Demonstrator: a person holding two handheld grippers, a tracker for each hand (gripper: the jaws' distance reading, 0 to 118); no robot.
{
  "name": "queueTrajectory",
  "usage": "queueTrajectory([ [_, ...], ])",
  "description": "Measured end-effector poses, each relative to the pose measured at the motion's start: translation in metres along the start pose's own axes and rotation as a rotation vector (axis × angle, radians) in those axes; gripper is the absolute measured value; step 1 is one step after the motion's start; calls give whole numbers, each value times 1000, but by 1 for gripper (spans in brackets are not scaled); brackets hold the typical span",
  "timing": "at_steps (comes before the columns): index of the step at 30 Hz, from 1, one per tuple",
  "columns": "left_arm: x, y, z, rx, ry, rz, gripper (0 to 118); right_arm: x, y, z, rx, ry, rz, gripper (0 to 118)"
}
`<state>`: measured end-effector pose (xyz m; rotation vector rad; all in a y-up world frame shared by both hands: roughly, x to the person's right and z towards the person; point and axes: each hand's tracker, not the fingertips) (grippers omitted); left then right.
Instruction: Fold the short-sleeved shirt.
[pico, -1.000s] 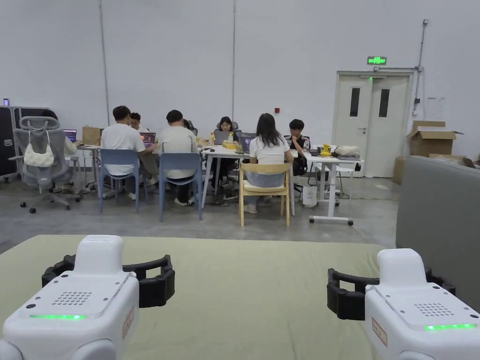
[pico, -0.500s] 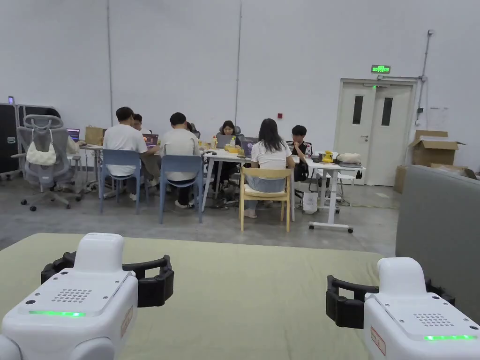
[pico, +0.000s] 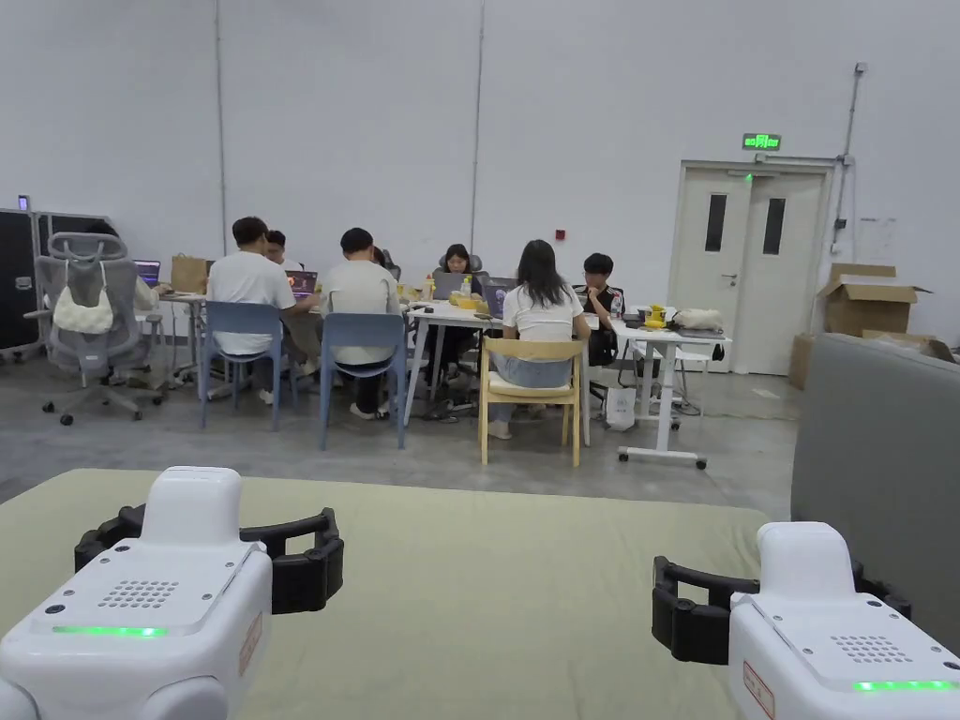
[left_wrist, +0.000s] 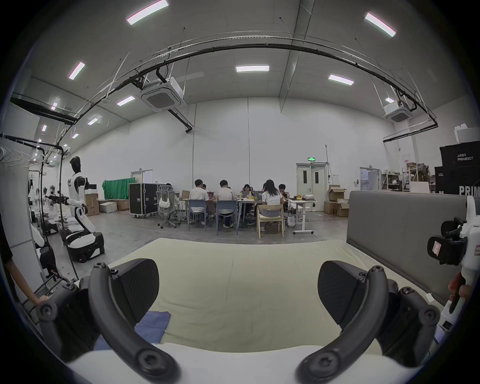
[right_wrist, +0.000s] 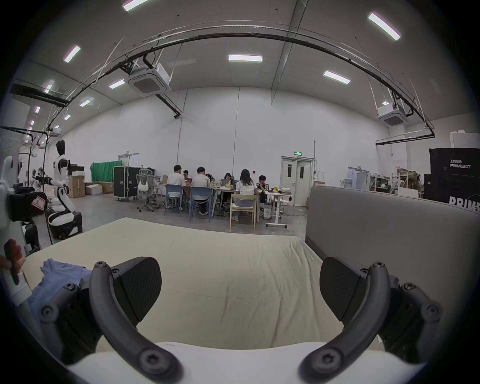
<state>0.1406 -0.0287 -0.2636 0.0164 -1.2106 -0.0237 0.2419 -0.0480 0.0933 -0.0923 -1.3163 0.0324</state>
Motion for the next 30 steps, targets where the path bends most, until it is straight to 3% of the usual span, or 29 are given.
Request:
queueTrajectory([
  [8, -2, -2, -1, -12, 12, 0, 118, -1, -6, 1, 7, -15, -24, 118],
  [9, -3, -3, 1, -16, -7, -1, 118, -2, -8, 2, 12, -57, -32, 118],
  [11, -5, -3, 4, -21, -125, -26, 118, -3, -12, 3, 12, -29, -27, 118],
  [12, -3, -2, 1, -39, -124, -42, 102, -3, -14, 2, 15, -6, -20, 112],
  [13, 0, -6, -4, -53, -57, -57, 52, -7, -16, -4, -44, -26, -14, 79],
  [14, -2, -10, -4, -40, -64, -39, 0, -6, -17, -1, -31, -65, -35, 3],
  [16, -6, -13, -6, -57, -93, -15, 0, 1, -20, 0, -59, 53, -122, 2],
  [19, -8, -21, -3, -26, -8, -65, 0, 1, -21, 2, -37, -14, -102, 2],
  [23, -51, -26, 20, -46, 75, -39, 0, -24, -13, -5, -42, 64, -133, 2],
  [25, -87, -25, 44, -66, 200, -74, 0, -67, -10, -14, -34, 142, -94, 2],
  [30, -197, -30, 129, -103, 514, -58, 0, -221, -9, -12, -50, 528, -28, 2],
])
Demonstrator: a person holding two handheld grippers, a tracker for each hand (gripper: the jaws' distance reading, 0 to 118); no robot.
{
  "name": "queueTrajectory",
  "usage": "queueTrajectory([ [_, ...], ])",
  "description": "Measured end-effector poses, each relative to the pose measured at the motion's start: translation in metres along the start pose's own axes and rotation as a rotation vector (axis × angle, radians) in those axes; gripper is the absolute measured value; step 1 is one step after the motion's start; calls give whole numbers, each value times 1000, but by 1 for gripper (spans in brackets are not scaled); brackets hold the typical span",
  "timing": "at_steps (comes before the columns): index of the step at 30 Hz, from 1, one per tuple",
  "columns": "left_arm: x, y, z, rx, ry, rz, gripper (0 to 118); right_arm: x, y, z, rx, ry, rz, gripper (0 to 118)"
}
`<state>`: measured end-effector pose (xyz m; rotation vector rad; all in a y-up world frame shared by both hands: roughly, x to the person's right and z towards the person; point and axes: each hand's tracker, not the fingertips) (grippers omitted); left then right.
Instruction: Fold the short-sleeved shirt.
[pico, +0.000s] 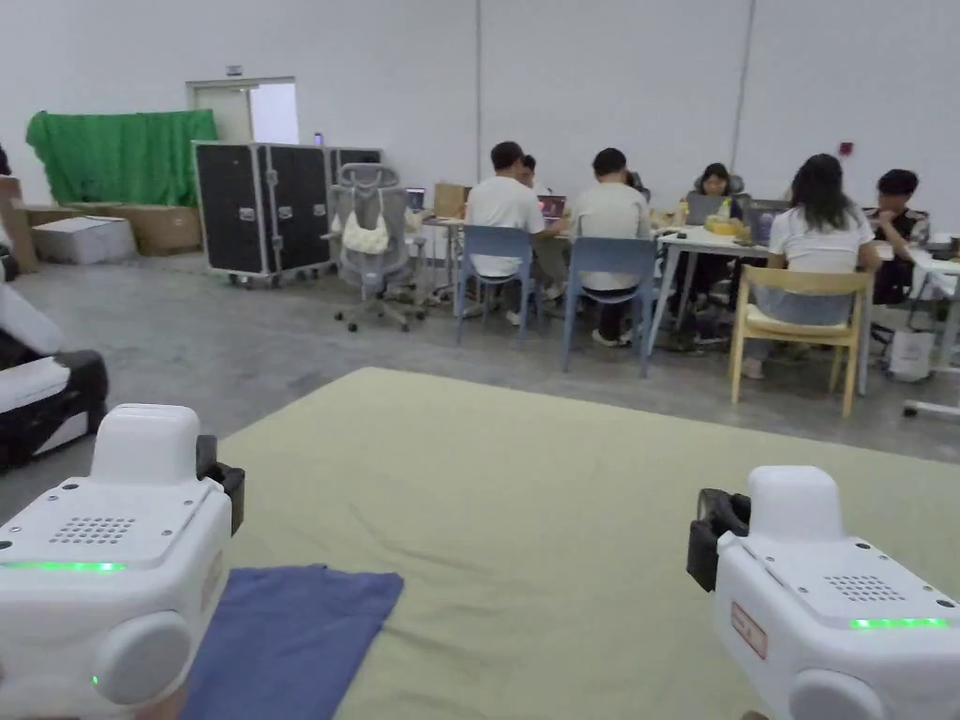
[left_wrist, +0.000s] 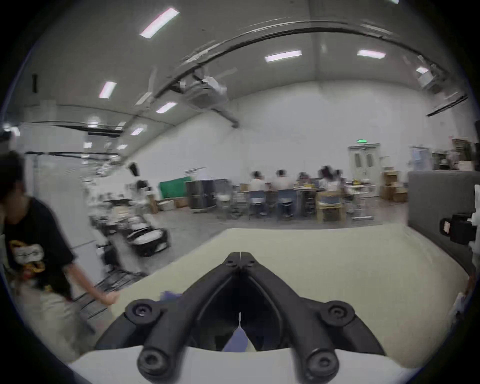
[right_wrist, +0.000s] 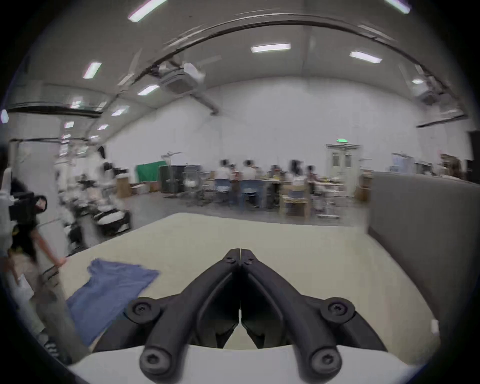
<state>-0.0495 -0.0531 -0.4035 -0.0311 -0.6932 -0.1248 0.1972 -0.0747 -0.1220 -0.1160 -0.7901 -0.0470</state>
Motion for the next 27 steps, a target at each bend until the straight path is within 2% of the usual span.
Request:
queueTrajectory([
  [3, -52, -6, 19, -39, 117, -31, 0, -72, -6, -29, -32, 140, -4, 2],
  [6, -81, -15, 31, -65, 158, -61, 0, -115, -11, -46, -60, 189, 56, 2],
  [10, -91, -27, 22, -76, 165, -41, 0, -125, -15, -56, -72, 210, 57, 2],
  [13, -76, -42, -14, -154, 88, 11, 0, -110, -22, -61, -89, 194, 60, 2],
  [14, -65, -53, -34, -204, 63, 12, 10, -101, -25, -63, -100, 183, 64, 2],
  [15, -56, -67, -63, -283, 22, 12, 51, -90, -28, -64, -112, 165, 72, 2],
  [16, -45, -81, -81, -300, -41, 9, 98, -81, -32, -65, -122, 151, 81, 2],
  [17, -30, -96, -106, -373, -66, -14, 105, -69, -38, -62, -137, 126, 93, 2],
  [19, 4, -128, -155, -513, -58, -79, 105, -42, -50, -62, -162, 100, 129, 2],
  [22, 43, -183, -216, -626, -137, -62, 105, -3, -75, -61, -247, 13, 185, 2],
  [26, 83, -259, -278, -774, -149, -111, 105, 43, -119, -52, -390, -65, 150, 2],
  [27, 89, -275, -284, -802, -151, -122, 105, 52, -132, -48, -427, -56, 141, 2],
])
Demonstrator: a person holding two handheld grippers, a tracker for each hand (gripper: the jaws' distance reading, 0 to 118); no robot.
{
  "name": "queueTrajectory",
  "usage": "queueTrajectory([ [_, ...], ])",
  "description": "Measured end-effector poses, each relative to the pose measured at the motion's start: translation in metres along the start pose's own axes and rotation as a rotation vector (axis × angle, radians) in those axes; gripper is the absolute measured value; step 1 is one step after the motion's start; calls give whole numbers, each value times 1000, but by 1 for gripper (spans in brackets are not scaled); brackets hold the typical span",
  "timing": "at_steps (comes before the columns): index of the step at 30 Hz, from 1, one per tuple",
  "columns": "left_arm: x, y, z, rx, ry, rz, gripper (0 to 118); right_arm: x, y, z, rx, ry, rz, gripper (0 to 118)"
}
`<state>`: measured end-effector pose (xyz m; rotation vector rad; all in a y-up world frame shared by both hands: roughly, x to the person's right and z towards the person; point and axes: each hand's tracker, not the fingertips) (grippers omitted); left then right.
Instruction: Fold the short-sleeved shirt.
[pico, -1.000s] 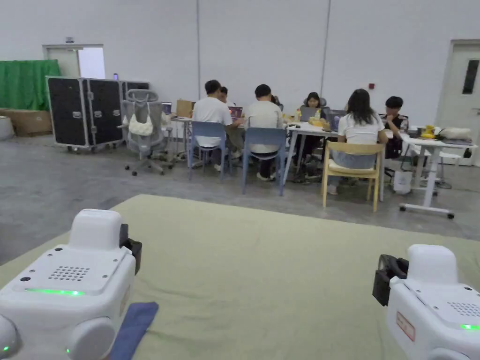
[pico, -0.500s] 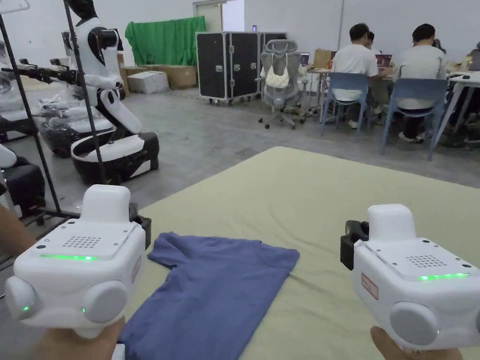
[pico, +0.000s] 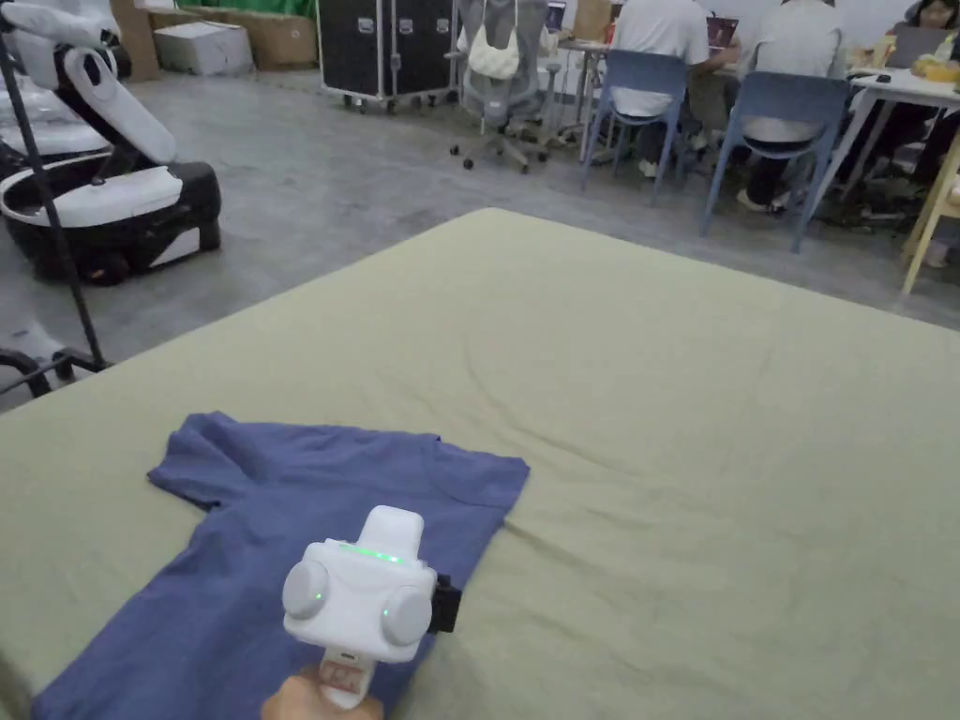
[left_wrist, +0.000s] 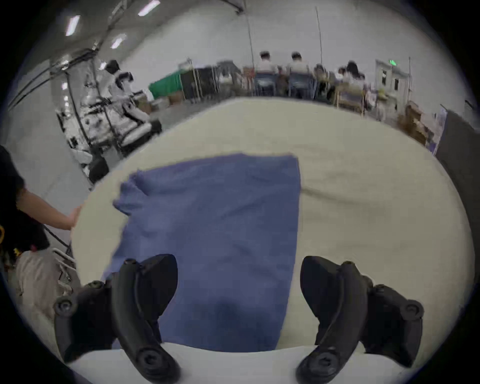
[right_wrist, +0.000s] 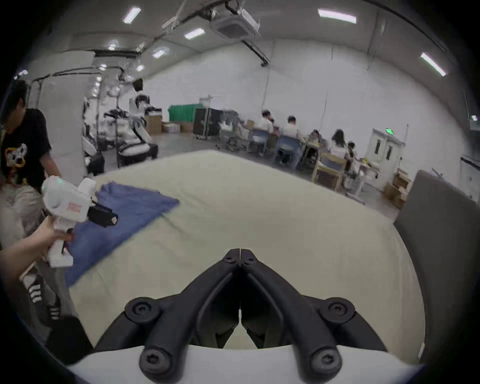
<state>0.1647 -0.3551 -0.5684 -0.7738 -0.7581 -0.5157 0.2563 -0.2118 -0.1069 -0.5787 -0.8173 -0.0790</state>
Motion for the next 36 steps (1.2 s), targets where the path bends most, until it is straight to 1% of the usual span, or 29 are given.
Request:
queueTrajectory([
  [1, 2, -4, -15, -20, 9, -15, 105, 4, -11, -2, -35, 4, -3, 2],
  [2, 1, -9, -28, -54, 49, -37, 105, 5, -25, -2, -77, -8, -9, 2],
  [3, -5, -14, -34, -35, 28, -26, 105, 9, -36, -3, -109, -6, -30, 2],
  [4, -13, -16, -28, 16, -47, 31, 105, 11, -44, -4, -135, 6, -54, 2],
  [5, -18, -13, -22, 16, -35, 46, 104, 13, -53, -5, -154, 20, -100, 2],
  [7, -20, -5, -20, -18, -23, 12, 103, 12, -65, -6, -183, 62, -159, 2],
  [8, -30, -3, -12, -15, -39, 18, 100, 12, -70, -7, -193, 78, -187, 2],
  [9, -35, 1, -8, -9, -37, 39, 91, 10, -73, -7, -196, 86, -194, 2],
  [10, -39, 3, -8, 4, -1, 69, 73, 9, -76, -8, -196, 92, -204, 2],
  [11, -44, 3, -9, 29, 107, 100, 24, 9, -78, -8, -199, 97, -218, 2],
  [12, -58, -1, -14, -11, 13, 135, 2, 10, -79, -9, -195, 101, -229, 2],
  [13, -63, -3, -17, -25, -60, 198, 2, 12, -80, -8, -188, 108, -248, 2],
  [15, -66, -8, -12, 17, -110, 303, 2, 17, -80, -9, -180, 112, -266, 2],
  [17, -58, 0, 6, 37, -192, 345, 2, 25, -77, -8, -178, 97, -265, 2],
  [19, -38, 11, 31, 90, -196, 348, 2, 37, -72, 1, -151, 69, -267, 2],
  [20, -21, 22, 47, 117, -165, 306, 2, 46, -69, 10, -129, 62, -282, 2],
  [22, 9, 47, 76, 160, -200, 235, 2, 61, -62, 30, -74, 37, -311, 2],
  [23, 30, 62, 94, 202, -289, 201, 2, 71, -60, 44, -54, 12, -310, 2],
  [26, 99, 101, 147, 311, -481, 84, 2, 98, -57, 90, -7, -65, -305, 2],
  [27, 141, 110, 169, 341, -534, -33, 2, 108, -57, 110, 13, -97, -301, 2],
  [28, 171, 117, 187, 350, -585, -111, 2, 115, -57, 126, 28, -130, -297, 2],
  [30, 238, 117, 226, 356, -697, -262, 2, 133, -62, 164, 52, -195, -297, 2],
  [31, 266, 107, 237, 350, -771, -362, 2, 140, -66, 182, 59, -236, -294, 2],
  [34, 341, 70, 261, 241, -863, -525, 2, 156, -79, 221, 64, -335, -287, 2],
  [36, 388, 32, 259, 162, -910, -636, 2, 167, -92, 242, 72, -367, -314, 2],
])
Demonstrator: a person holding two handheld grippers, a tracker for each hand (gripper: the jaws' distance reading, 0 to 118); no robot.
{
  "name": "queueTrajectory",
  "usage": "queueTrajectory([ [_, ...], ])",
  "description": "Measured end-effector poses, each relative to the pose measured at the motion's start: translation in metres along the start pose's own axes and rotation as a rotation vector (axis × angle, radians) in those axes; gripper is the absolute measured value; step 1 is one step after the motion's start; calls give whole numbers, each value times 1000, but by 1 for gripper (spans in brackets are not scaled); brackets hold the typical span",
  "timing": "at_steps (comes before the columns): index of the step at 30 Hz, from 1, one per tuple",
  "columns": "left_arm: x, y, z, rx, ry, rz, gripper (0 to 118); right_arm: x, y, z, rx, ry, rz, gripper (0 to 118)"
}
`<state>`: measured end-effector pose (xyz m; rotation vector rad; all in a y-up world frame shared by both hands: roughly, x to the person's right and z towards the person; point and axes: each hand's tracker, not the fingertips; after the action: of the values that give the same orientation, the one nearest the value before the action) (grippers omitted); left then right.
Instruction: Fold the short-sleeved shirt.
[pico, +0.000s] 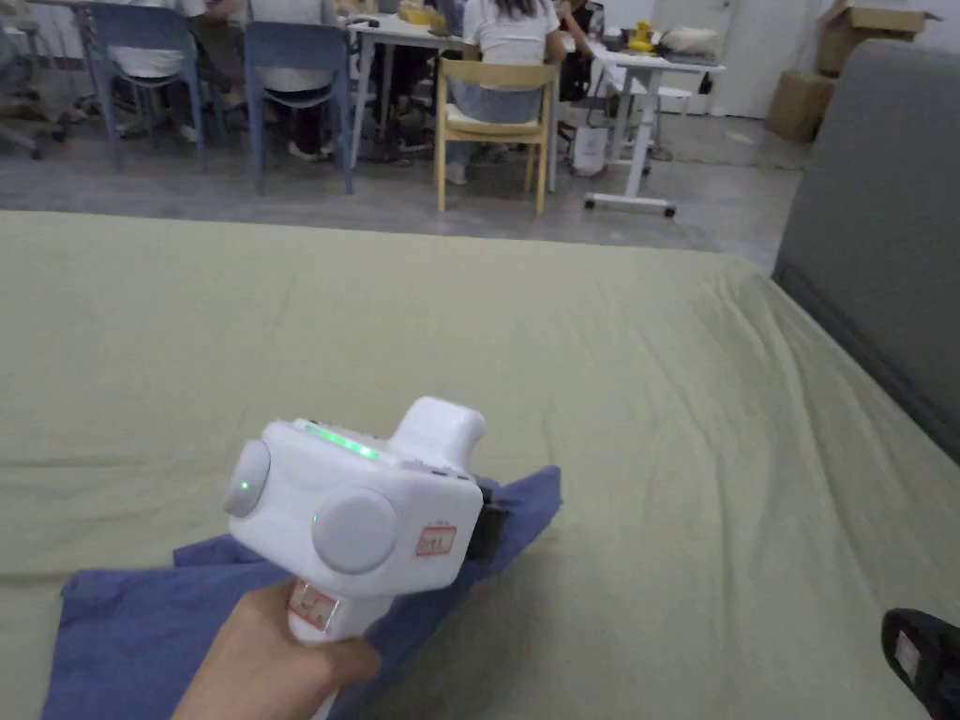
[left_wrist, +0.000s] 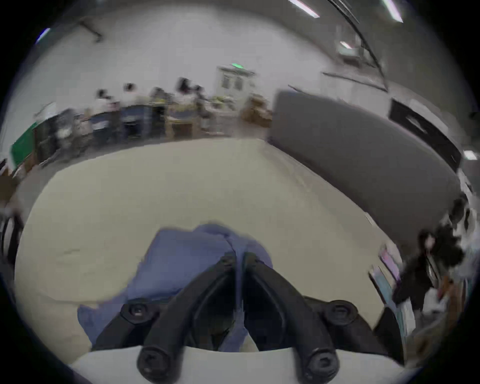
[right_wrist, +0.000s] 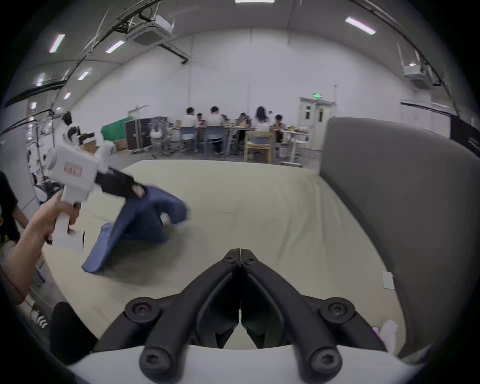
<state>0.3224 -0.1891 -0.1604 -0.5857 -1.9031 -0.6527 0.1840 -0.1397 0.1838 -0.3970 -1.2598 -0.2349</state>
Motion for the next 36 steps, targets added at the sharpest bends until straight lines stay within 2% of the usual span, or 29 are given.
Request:
queueTrajectory([
  [4, 76, -42, -55, -198, -203, -72, 2, 30, -19, 10, -9, -31, -84, 2],
  [7, 133, -84, -78, -365, -338, -248, 2, 44, -35, 4, -31, -31, -144, 2],
  [8, 153, -98, -86, -428, -344, -318, 2, 47, -40, 0, -44, -34, -158, 2],
  [11, 178, -131, -113, -523, -233, -464, 2, 50, -51, -11, -70, -31, -177, 2],
  [13, 169, -134, -124, -533, -227, -391, 2, 49, -55, -15, -84, -23, -183, 2],
  [15, 148, -120, -124, -561, -287, -168, 4, 47, -57, -20, -95, -15, -184, 2],
  [16, 136, -116, -122, -558, -334, -61, 9, 47, -58, -22, -100, -10, -190, 2],
  [17, 126, -117, -118, -538, -384, 50, 30, 46, -58, -24, -103, -3, -195, 2],
  [19, 108, -119, -99, -469, -404, 195, 79, 43, -57, -27, -103, 9, -204, 2],
  [20, 95, -116, -81, -416, -376, 234, 86, 41, -56, -28, -102, 19, -206, 2],
  [24, 35, -125, 25, -147, -179, 347, 86, 29, -53, -27, -95, 50, -186, 2],
  [25, 19, -134, 58, -61, -164, 394, 84, 26, -53, -27, -98, 55, -179, 2],
  [26, 3, -146, 90, 46, -180, 450, 60, 22, -54, -26, -101, 60, -174, 2],
  [27, -12, -159, 120, 126, -170, 528, 20, 18, -57, -27, -107, 67, -171, 2],
  [28, -19, -168, 139, 178, -98, 574, 0, 14, -59, -28, -114, 74, -169, 2],
  [29, -26, -178, 161, 234, 27, 572, 0, 10, -62, -30, -125, 82, -169, 2],
  [32, -43, -181, 179, 150, 277, 486, 0, -3, -67, -37, -157, 101, -157, 2],
  [36, -84, -154, 143, 70, 342, 462, 0, -15, -68, -44, -184, 122, -140, 2],
])
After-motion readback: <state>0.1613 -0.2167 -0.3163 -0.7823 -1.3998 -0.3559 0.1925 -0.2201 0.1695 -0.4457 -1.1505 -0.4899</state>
